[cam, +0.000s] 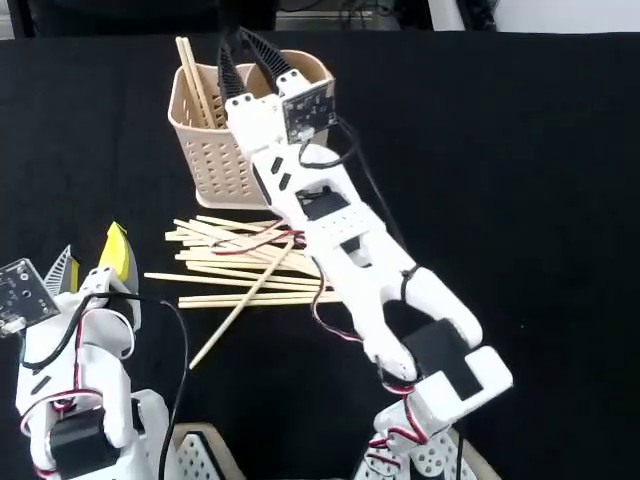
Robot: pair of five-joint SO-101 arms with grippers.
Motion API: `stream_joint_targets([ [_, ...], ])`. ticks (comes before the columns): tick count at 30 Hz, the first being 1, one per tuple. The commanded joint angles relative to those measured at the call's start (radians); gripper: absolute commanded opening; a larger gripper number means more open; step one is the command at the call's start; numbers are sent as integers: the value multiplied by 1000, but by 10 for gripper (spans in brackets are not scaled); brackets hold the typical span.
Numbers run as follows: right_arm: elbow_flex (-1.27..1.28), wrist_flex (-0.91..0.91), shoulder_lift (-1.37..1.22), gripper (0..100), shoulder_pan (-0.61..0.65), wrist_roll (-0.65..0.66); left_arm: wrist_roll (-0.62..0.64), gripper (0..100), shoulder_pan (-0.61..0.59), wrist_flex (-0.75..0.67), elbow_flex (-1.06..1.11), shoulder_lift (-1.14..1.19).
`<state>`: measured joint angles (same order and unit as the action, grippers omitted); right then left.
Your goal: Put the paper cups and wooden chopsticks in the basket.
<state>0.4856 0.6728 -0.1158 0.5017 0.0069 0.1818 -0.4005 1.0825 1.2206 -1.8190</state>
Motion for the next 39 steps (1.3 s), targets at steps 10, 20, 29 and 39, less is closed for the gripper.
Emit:
stream_joint_targets([
  [10,53,-493,645,79,195,190,6,195,15,-78,79,-2],
  [20,-76,-1367,1075,78,144,160,-40,216,130,-63,105,0],
  [29,-74,-1772,1175,78,-299,163,-264,216,266,109,108,6],
  [39,-45,-2197,1300,80,-535,166,-310,216,289,141,226,6],
])
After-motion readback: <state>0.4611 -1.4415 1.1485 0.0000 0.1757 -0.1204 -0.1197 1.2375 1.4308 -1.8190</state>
